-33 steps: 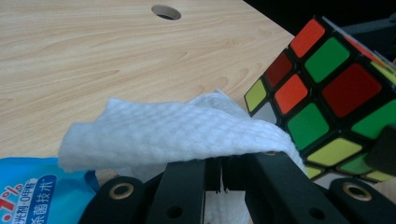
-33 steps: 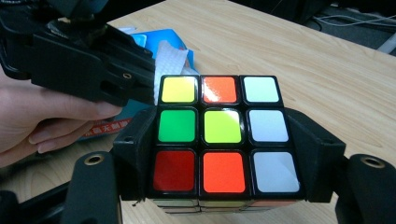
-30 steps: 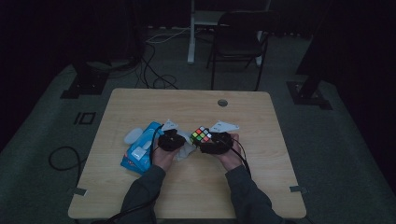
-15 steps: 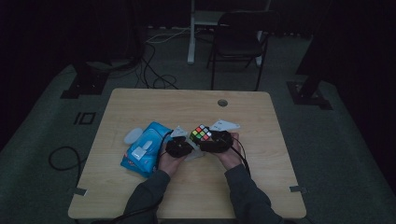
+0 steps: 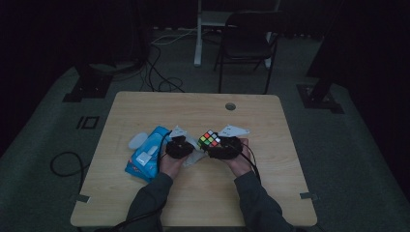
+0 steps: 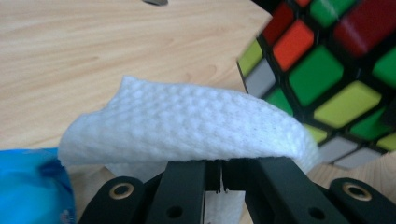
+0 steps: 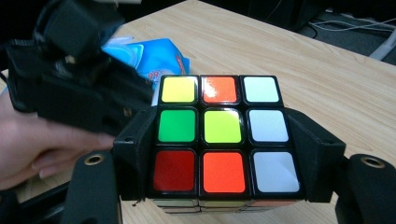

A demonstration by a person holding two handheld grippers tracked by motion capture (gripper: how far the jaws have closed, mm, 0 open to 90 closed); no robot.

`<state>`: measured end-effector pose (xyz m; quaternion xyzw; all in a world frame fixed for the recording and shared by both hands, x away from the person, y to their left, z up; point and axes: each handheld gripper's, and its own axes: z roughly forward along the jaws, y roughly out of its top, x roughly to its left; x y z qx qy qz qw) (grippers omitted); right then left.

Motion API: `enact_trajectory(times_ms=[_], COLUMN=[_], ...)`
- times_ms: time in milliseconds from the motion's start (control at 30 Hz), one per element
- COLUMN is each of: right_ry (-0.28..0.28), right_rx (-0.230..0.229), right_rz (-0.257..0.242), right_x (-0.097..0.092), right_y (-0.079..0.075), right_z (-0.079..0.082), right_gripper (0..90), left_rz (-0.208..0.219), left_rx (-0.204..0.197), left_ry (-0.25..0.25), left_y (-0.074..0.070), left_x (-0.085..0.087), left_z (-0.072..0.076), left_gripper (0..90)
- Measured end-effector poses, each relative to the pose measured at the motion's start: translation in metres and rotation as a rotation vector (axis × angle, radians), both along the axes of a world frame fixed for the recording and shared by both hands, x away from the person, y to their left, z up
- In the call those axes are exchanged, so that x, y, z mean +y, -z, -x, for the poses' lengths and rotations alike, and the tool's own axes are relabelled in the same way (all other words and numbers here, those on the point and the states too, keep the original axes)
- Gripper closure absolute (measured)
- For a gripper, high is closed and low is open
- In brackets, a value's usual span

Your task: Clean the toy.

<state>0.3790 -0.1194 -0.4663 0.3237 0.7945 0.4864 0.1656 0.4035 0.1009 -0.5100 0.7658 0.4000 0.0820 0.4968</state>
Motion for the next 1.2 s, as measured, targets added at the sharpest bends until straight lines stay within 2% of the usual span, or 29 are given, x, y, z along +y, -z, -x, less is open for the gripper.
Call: enact_trajectory(times_ms=[233,500,767,867,933,1000,1200], right_ry=[-0.013,-0.063,-0.117,-0.128,-0.135,-0.144,-0.174], right_rx=[0.011,0.011,0.011,0.011,0.006,-0.001,-0.009], right_rz=[0.019,0.054,0.084,0.089,0.091,0.100,0.108], right_x=[0.001,0.007,0.017,0.020,0.021,0.023,0.027], right_y=[0.006,0.016,0.024,0.026,0.025,0.025,0.026], right_z=[0.003,0.012,0.014,0.015,0.016,0.017,0.020], right_gripper=[33.8,33.8,33.8,33.8,33.8,33.8,33.8], left_rz=[0.007,0.015,0.027,0.038,0.019,0.028,0.037], left_rx=[0.001,0.005,0.002,0.014,0.018,0.028,0.023], left_ry=[-0.006,-0.001,0.037,0.072,0.098,0.108,0.112], left_y=[-0.006,-0.010,-0.019,-0.021,-0.023,-0.024,-0.028], left_x=[0.006,0.006,0.004,0.003,0.000,0.000,-0.002], left_z=[-0.004,-0.006,-0.006,-0.008,-0.010,-0.012,-0.014], left_gripper=[88.0,88.0,87.8,87.4,87.0,86.8,86.8])
